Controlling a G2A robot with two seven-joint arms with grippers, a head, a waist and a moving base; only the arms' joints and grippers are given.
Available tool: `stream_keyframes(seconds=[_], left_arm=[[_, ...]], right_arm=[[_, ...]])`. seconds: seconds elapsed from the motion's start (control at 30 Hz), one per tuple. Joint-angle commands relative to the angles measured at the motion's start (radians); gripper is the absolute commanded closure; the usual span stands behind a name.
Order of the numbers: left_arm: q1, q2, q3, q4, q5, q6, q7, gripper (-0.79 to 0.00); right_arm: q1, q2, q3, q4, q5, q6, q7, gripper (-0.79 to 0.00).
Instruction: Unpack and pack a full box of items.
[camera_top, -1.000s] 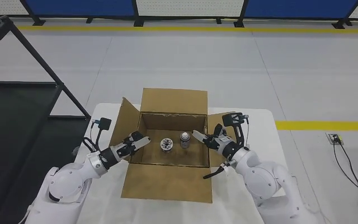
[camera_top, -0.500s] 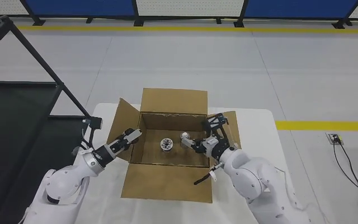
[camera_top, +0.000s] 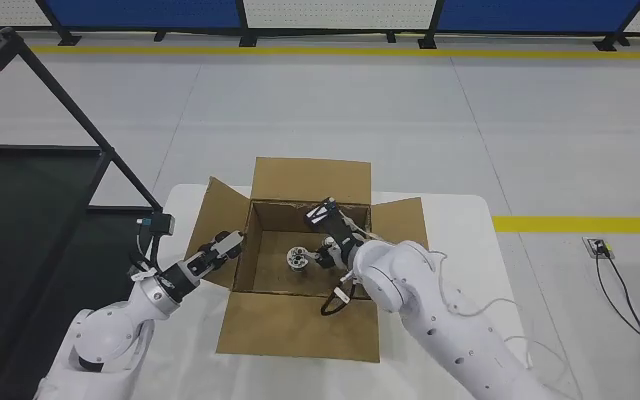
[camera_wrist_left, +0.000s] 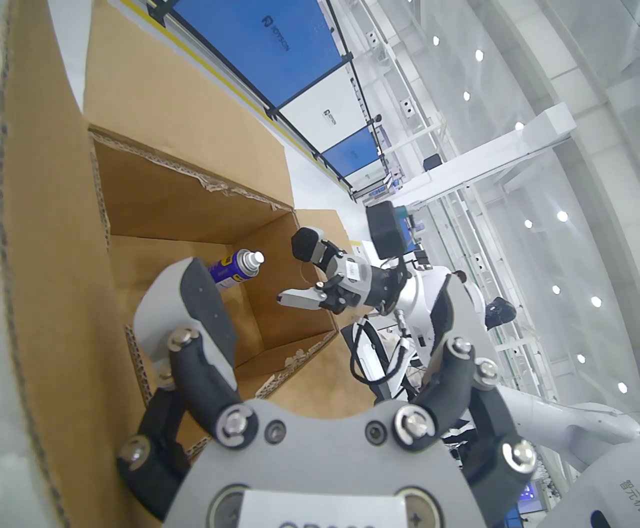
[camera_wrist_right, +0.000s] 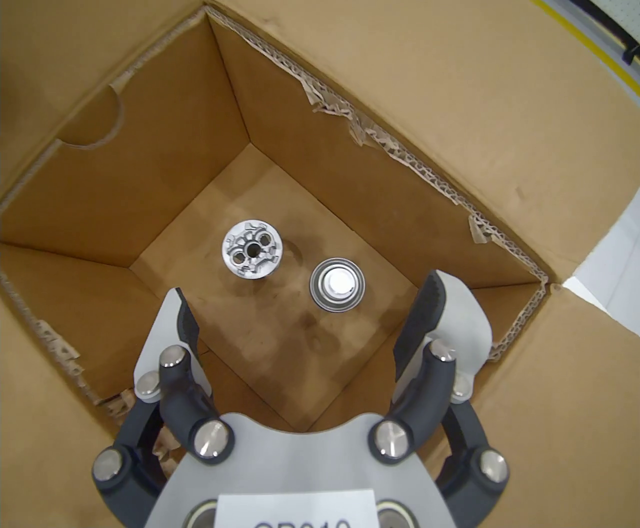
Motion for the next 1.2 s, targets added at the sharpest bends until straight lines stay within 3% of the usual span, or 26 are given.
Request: stream_keyframes(seconds=[0.0, 0.53, 0.57, 0.6, 0.7, 0.73, 0.87, 0.93, 1.0, 1.17], left_arm=[[0.003, 0.001, -0.005, 0.002, -0.007, -0.002, -0.001, -0.785], [0.004, 0.006, -0.008, 0.009, -0.023, -0.006, 0.007, -0.785], [0.005, 0.007, -0.008, 0.009, -0.023, -0.007, 0.008, -0.785], [0.006, 0.007, -0.009, 0.009, -0.023, -0.008, 0.009, -0.785], [0.009, 0.008, -0.010, 0.010, -0.025, -0.010, 0.011, -0.785], [0.010, 0.008, -0.010, 0.010, -0.026, -0.011, 0.013, -0.785], [0.014, 0.010, -0.013, 0.012, -0.028, -0.012, 0.017, -0.785], [0.016, 0.010, -0.014, 0.012, -0.029, -0.013, 0.017, -0.785], [0.018, 0.011, -0.015, 0.012, -0.029, -0.011, 0.020, -0.785], [0.023, 0.012, -0.016, 0.010, -0.035, -0.015, 0.024, -0.785]], right_arm=[[0.027, -0.014, -0.024, 0.049, -0.001, 0.006, 0.009, -0.785], [0.146, -0.110, -0.109, 0.330, 0.037, 0.043, 0.004, -0.767], [0.151, -0.114, -0.111, 0.344, 0.039, 0.043, 0.005, -0.723], [0.156, -0.119, -0.114, 0.357, 0.039, 0.045, 0.009, -0.597], [0.167, -0.132, -0.122, 0.388, 0.040, 0.047, 0.016, -0.449], [0.171, -0.136, -0.124, 0.396, 0.040, 0.047, 0.016, -0.459], [0.181, -0.152, -0.128, 0.426, 0.045, 0.039, 0.018, -0.311], [0.184, -0.157, -0.129, 0.432, 0.042, 0.038, 0.013, -0.188], [0.181, -0.159, -0.118, 0.415, 0.059, 0.011, -0.001, -0.012], [0.153, -0.141, -0.068, 0.313, 0.016, 0.024, -0.007, 0.000]])
